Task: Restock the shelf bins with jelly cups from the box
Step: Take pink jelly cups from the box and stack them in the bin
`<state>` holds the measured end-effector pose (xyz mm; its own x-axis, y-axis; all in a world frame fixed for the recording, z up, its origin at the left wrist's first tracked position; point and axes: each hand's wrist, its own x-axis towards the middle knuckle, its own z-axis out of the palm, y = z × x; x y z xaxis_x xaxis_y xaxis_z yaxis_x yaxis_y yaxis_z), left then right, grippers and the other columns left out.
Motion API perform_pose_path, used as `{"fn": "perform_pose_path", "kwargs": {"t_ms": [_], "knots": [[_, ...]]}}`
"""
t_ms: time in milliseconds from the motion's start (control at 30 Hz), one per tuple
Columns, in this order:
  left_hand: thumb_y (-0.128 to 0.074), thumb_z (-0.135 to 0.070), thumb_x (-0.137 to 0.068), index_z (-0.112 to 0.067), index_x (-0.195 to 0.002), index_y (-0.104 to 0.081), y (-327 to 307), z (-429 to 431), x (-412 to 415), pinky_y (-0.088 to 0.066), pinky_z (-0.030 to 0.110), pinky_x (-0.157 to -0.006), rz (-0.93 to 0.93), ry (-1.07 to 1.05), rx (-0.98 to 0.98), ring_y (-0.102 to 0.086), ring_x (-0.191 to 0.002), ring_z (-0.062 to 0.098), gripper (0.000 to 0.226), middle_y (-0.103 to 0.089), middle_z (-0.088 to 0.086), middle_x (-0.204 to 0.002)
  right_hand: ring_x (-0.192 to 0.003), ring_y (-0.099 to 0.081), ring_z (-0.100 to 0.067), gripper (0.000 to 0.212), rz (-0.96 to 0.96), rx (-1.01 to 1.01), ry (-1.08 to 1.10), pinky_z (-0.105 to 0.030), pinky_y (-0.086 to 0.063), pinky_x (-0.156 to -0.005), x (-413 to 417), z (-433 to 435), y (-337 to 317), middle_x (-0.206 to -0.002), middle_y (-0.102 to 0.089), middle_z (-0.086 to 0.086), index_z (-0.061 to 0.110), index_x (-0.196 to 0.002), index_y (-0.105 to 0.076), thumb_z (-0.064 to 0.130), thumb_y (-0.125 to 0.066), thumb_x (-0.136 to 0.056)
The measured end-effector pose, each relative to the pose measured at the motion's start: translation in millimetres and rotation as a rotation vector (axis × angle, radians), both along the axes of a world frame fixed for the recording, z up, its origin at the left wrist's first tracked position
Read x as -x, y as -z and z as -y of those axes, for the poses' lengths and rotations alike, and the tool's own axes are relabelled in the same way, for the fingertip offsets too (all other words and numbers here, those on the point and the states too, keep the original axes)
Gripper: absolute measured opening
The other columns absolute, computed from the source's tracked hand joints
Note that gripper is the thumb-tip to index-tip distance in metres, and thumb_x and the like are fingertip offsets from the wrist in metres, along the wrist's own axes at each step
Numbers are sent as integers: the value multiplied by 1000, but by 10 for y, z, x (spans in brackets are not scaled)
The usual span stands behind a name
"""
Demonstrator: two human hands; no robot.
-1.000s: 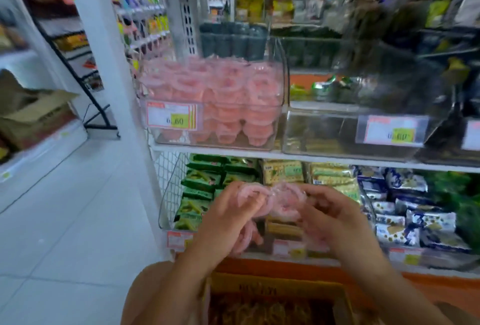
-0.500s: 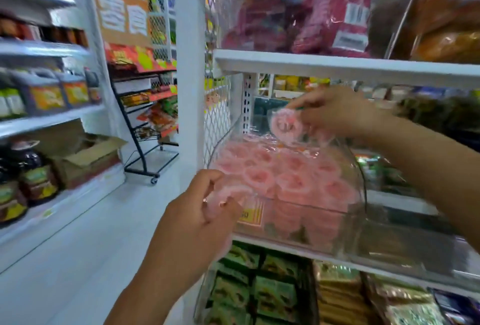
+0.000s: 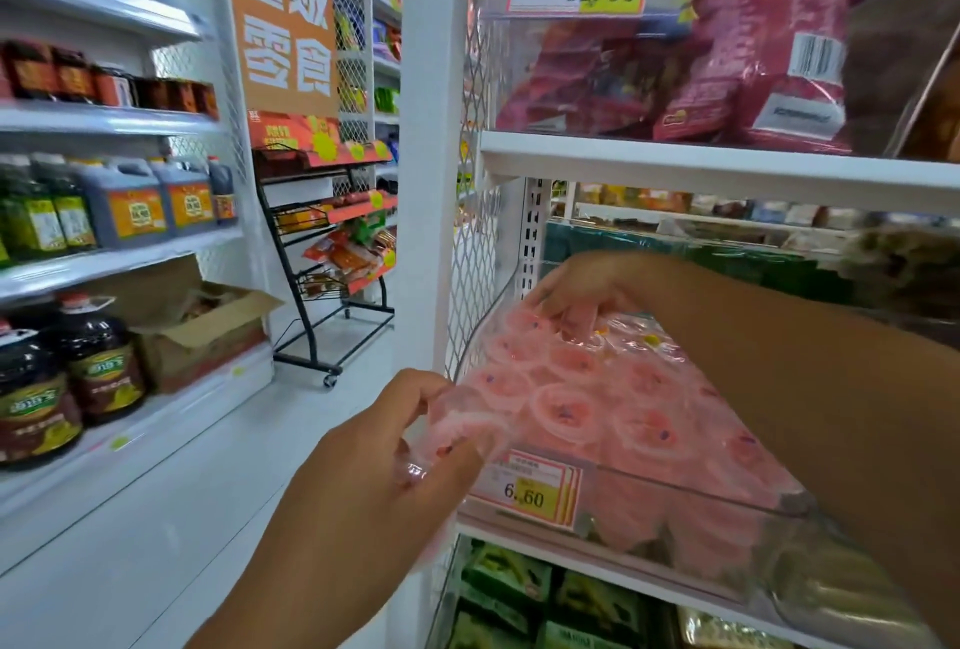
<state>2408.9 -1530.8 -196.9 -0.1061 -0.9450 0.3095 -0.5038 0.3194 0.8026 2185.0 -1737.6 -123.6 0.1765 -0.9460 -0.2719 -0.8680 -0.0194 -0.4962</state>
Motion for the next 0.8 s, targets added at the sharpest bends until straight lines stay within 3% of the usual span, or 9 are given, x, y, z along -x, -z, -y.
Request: {"fn": "perform_pose_path", "kwargs": {"t_ms": [100,233,333,467,567,700,800], "knots": [[-45,-73,-68,-48,-98,-50,-8,-13,-4,-56,38,-69,-15,0,-17,-67,-65,8,40,-68,-20,-80,-78,-68,-20,30,50,15,-13,-36,-55,-77,4,10,31,-90,-74,-3,21,-119,-66,7,-60,-93],[-44,-74,-66,-48,-97,-50,-19,-32,21,-54,35,-66,-27,21,-22,-67,-63,9,41,-68,-20,-77,-72,-67,-18,31,92,30,12,-25,-51,-58,114,15,9,-97,-69,-7,9,-118,-60,29,-61,-94],[-48,-79,-73,-45,-100,-51,13,-30,15,-57,43,-70,-48,31,-20,-67,-64,15,44,-69,-13,-77,-76,-67,-21,21,218,-166,-19,-30,-52,-66,274,-39,-131,-96,-68,-10,6,-110,-55,18,-58,-93],[-45,-81,-62,-44,-102,-51,48,-9,8,-56,49,-75,-63,34,-26,-67,-67,17,55,-69,-10,-83,-87,-68,-21,39,362,-376,-109,-26,-57,-76,497,-91,-265,-105,-69,-19,-8,-119,-56,-8,-59,-80],[-48,-79,-67,-45,-103,-51,53,14,29,-57,48,-73,-65,40,-17,-67,-67,14,50,-69,-12,-85,-83,-71,-20,33,354,-338,-60,-24,-59,-71,538,-66,-220,-102,-70,-20,-13,-119,-56,-14,-53,-86],[-51,-74,-77,-48,-97,-50,17,20,69,-57,44,-72,-61,30,8,-67,-66,11,33,-69,-18,-82,-61,-67,-15,22,223,-253,14,-23,-56,-58,494,-97,-138,-85,-73,-14,-5,-111,-63,-4,-58,-89],[-50,-72,-72,-47,-97,-51,4,17,82,-56,41,-71,-37,6,18,-67,-67,10,35,-68,-20,-81,-70,-66,-19,21,194,-202,63,-27,-56,-68,451,-119,-68,-93,-70,-16,0,-109,-62,-7,-54,-91]]}}
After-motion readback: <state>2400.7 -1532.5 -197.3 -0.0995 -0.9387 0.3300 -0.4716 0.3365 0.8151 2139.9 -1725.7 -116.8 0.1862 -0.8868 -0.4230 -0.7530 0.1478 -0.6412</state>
